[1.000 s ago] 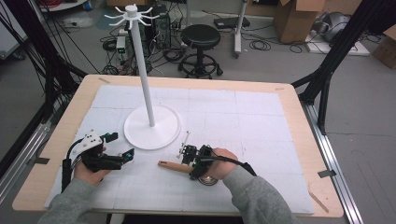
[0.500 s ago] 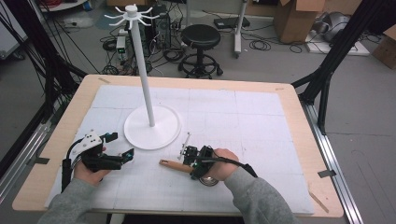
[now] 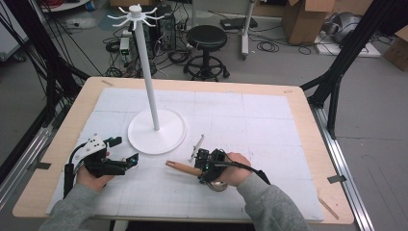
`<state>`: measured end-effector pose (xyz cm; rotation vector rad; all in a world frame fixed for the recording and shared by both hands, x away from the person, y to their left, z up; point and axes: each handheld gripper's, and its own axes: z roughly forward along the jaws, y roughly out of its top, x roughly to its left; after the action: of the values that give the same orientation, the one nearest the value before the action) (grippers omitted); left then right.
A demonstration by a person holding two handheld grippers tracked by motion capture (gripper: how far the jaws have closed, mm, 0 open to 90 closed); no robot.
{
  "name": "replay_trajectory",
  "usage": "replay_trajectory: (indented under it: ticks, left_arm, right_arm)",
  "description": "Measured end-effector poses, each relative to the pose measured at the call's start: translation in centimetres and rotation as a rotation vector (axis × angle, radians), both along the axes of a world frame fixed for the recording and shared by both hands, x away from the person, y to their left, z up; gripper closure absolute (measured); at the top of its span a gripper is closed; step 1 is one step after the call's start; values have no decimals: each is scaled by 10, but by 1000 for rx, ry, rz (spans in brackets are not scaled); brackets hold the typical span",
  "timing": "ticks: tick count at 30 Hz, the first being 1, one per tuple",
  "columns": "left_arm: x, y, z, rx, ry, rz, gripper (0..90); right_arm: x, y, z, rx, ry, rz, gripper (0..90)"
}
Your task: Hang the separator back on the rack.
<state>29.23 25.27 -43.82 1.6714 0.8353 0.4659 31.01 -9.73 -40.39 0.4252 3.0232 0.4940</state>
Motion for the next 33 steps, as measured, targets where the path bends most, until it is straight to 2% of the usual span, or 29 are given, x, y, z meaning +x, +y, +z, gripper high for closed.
replay_trajectory:
  ticks: [12,15,20,33]
  left_arm:
    - [0,0,0,-2,1,-3,17]
    - [0,0,0,-2,0,-1,17]
    - [0,0,0,-2,1,0,17]
    - [-1,1,1,-3,0,2,17]
  right_arm:
    - [1,-10,9,64,-9,-13,698]
    - [3,-14,11,99,6,-9,697]
    - [5,-18,16,140,1,-21,698]
    - [9,-32,31,289,-58,-62,697]
